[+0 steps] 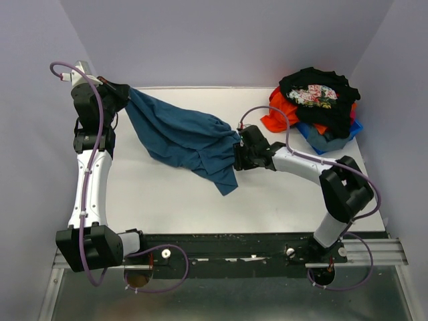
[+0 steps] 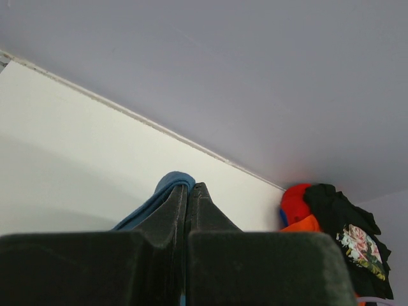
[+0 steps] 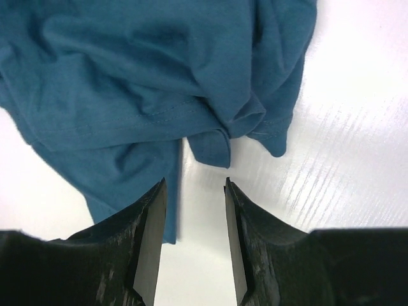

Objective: Fold and stack the t-shirts
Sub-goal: Flatten out the tshirt

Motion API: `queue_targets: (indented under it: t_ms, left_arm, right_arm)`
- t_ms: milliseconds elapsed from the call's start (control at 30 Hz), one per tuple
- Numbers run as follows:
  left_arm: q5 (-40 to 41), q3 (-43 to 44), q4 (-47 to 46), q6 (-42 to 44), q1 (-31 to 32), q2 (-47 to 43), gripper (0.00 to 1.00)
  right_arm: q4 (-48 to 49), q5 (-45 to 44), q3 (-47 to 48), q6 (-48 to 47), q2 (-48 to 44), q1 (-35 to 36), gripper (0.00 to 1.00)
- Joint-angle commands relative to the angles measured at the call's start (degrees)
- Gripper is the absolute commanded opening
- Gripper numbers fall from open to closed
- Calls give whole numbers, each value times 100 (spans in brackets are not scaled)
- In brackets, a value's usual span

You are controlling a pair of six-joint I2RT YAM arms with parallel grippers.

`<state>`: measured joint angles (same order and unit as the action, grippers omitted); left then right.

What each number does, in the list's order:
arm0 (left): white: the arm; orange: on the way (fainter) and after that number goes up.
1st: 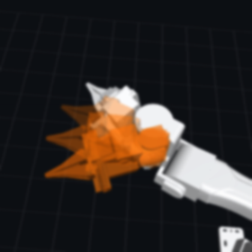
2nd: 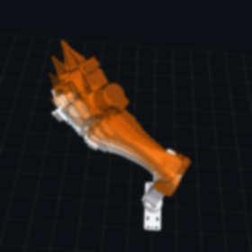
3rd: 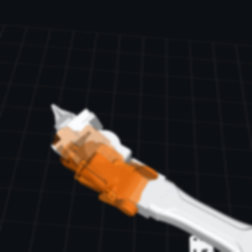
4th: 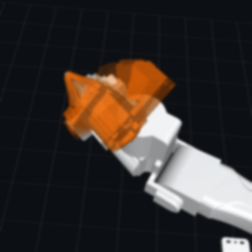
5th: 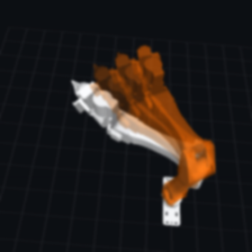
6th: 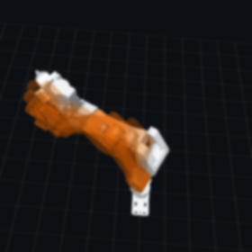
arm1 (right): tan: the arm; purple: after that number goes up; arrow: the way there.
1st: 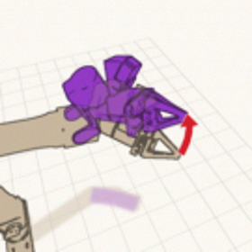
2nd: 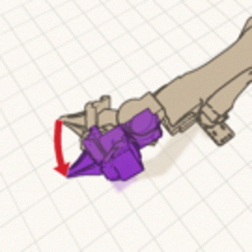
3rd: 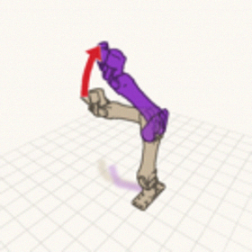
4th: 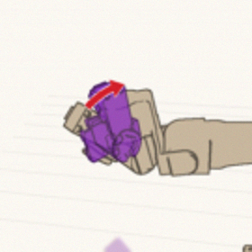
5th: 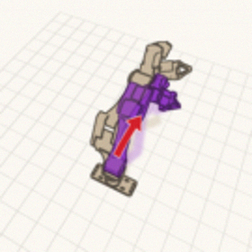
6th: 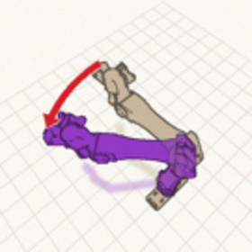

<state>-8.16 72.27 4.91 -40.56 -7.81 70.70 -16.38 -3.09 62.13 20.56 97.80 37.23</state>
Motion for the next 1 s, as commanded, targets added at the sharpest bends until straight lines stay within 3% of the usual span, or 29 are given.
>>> queue_targets:
  t_ms: [0,300,467,600,833,967]
  left_arm:
    - [17,59,-165,-23,-45,-47,0]
    - [-27,77,-165,-31,-62,-12,0]
    - [-80,68,-157,-31,-106,-3,0]
    - [-115,86,-174,-49,-124,14,0]
    - [-203,42,-402,-373,-141,207,0]
    - [-264,444,-438,-707,-141,707,0]
  right_arm:
    - [21,-86,80,124,336,-111,50]
    - [12,107,493,238,951,-146,46]
    - [82,476,529,265,1031,-146,28]
    - [13,127,406,203,689,-146,1]
    - [-523,-402,563,-7,-401,-286,1]
    - [-1050,-534,1413,-236,-727,-655,1]
